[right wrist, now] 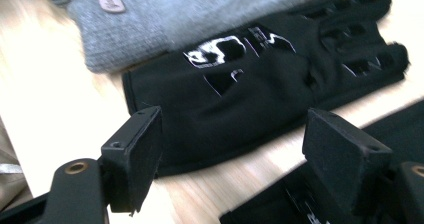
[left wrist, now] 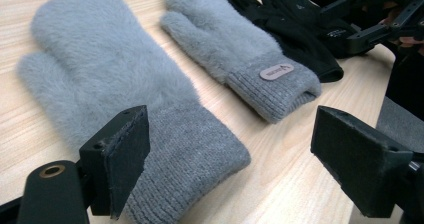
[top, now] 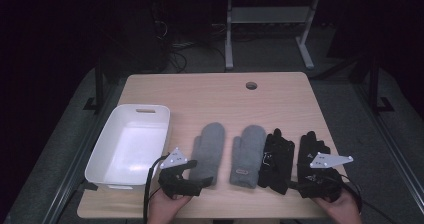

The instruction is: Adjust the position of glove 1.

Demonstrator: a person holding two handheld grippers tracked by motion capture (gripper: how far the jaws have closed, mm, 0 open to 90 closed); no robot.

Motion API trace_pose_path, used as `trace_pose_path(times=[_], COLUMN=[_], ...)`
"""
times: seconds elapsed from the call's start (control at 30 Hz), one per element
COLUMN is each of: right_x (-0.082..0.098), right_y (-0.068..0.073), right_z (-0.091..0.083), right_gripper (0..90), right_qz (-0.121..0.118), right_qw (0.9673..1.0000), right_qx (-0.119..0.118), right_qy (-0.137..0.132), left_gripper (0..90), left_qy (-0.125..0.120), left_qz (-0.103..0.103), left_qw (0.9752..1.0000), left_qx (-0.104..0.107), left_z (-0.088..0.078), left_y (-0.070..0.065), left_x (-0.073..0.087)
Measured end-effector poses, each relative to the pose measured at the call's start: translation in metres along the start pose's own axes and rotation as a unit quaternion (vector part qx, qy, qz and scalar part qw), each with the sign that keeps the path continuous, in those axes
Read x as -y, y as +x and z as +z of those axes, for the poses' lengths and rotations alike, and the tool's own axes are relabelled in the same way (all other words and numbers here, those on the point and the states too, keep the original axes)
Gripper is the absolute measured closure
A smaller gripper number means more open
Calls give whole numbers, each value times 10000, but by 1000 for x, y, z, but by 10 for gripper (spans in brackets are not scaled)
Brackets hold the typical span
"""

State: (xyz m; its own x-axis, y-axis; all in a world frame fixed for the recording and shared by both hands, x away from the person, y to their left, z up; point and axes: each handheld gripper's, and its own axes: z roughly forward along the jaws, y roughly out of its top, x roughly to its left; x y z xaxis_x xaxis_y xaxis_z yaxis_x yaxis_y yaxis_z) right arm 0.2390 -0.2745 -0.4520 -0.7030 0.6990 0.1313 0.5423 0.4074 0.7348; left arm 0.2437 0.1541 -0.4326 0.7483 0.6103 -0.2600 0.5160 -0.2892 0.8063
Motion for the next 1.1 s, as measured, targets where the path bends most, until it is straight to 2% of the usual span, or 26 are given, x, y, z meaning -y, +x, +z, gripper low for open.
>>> trace_pose_path(times=[0.2,0.3,0.47,0.63,0.9,1.07,1.1], right_x=[-10,-16,-28,-42,-70,-83,-91], right_y=[6,9,13,15,19,21,22], right_z=[2,5,10,14,26,36,42], right_gripper=[224,219,203,198,189,198,211], right_qz=[-67,-142,-291,-408,-710,-867,-949], right_qw=[9998,9996,9988,9978,9937,9909,9892], right_qx=[-158,-236,-375,-455,-693,-742,-738], right_qy=[-91,-18,127,253,528,721,843], left_gripper=[158,158,158,158,158,158,157], left_qy=[-15,5,-46,-73,-49,-72,-85], left_qz=[-23,9,-58,18,19,56,62], left_qw=[10000,10000,10000,10000,10000,10000,9999], left_qx=[35,24,4,-23,-16,-25,-31], left_z=[-1,0,-4,-5,-5,-6,-7], left_y=[-1,-1,0,-1,0,-2,-2], left_x=[0,1,1,-1,0,-1,-1])
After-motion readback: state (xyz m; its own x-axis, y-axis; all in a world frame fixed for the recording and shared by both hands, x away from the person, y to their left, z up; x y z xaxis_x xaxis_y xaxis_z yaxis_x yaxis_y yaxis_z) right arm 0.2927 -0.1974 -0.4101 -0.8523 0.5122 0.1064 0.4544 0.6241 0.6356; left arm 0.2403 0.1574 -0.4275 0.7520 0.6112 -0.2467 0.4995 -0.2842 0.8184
